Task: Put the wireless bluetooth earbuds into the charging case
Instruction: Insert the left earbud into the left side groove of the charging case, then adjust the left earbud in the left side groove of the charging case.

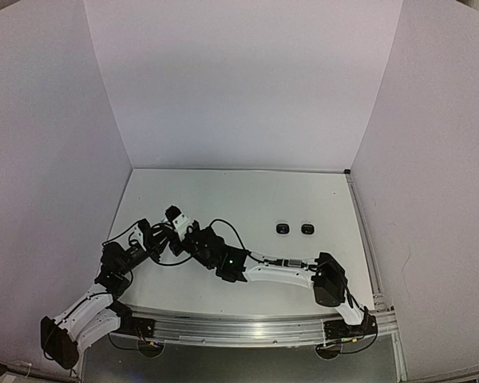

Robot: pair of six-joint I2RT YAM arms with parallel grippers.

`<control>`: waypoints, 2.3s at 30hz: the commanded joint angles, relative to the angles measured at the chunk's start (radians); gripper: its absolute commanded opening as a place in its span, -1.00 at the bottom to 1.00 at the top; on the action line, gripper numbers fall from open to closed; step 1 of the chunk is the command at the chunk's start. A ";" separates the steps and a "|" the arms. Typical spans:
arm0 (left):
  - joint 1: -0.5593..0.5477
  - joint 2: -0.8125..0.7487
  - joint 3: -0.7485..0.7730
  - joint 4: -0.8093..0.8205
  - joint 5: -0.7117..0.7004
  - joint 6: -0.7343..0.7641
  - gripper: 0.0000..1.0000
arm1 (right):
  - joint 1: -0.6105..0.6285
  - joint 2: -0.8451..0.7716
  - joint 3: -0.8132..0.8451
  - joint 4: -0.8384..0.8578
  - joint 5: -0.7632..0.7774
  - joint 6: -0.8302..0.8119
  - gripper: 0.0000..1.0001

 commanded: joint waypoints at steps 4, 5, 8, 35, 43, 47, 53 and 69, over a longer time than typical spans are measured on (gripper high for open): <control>-0.003 -0.020 0.055 0.029 0.035 0.017 -1.00 | -0.003 -0.058 -0.001 -0.009 0.038 -0.008 -0.44; -0.003 -0.020 0.055 0.028 0.036 0.017 -1.00 | -0.003 -0.060 -0.001 -0.009 0.039 -0.009 -0.43; -0.003 -0.021 0.055 0.022 0.039 0.020 -1.00 | -0.003 -0.063 0.000 -0.009 0.038 -0.014 -0.40; -0.003 -0.008 0.060 -0.002 0.039 0.050 -1.00 | -0.003 -0.141 0.059 -0.182 -0.098 0.100 -0.07; -0.003 -0.006 0.060 -0.008 0.069 0.059 -1.00 | -0.023 -0.199 0.019 -0.271 -0.136 0.145 0.08; -0.003 -0.006 0.063 -0.014 0.087 0.065 -1.00 | -0.053 -0.229 0.015 -0.337 -0.279 0.209 0.10; -0.003 -0.001 0.074 -0.048 0.142 0.105 -1.00 | -0.112 -0.261 0.008 -0.430 -0.504 0.318 0.15; -0.003 0.006 0.074 -0.066 0.188 0.136 -1.00 | -0.115 -0.178 0.120 -0.552 -0.610 0.357 -0.04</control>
